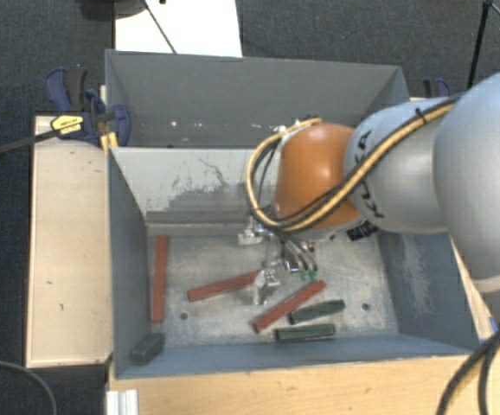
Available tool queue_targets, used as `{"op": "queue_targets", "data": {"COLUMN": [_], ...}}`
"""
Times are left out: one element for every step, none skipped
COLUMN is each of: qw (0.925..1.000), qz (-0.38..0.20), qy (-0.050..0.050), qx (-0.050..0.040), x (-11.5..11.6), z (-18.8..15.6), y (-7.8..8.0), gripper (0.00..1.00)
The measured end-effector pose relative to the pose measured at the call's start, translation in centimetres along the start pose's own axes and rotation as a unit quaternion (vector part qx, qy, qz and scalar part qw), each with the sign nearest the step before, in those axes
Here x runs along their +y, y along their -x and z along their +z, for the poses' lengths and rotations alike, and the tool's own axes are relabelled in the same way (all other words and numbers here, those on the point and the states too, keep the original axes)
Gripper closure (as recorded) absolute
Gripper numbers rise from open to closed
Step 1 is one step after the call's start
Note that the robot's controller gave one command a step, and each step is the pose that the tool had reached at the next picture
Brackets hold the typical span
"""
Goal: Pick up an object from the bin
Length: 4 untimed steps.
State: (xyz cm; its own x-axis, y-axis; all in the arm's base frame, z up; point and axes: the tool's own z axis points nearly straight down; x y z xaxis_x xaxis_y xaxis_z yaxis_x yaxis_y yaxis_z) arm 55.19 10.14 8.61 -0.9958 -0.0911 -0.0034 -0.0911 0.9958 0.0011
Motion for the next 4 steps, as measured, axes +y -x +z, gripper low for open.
{"op": "queue_targets", "data": {"qw": [0.9954,0.9954,0.9954,0.9955], "qz": [-0.096,-0.096,-0.095,-0.095], "qy": [-0.002,-0.002,-0.002,-0.001], "qx": [-0.0023,-0.0022,-0.0021,-0.0012], "x": [1.78,1.77,1.76,1.83], "z": [1.14,1.14,0.99,0.61], "y": [0.36,0.36,0.35,0.30], "gripper": [1.00,1.00,1.00,1.00]}}
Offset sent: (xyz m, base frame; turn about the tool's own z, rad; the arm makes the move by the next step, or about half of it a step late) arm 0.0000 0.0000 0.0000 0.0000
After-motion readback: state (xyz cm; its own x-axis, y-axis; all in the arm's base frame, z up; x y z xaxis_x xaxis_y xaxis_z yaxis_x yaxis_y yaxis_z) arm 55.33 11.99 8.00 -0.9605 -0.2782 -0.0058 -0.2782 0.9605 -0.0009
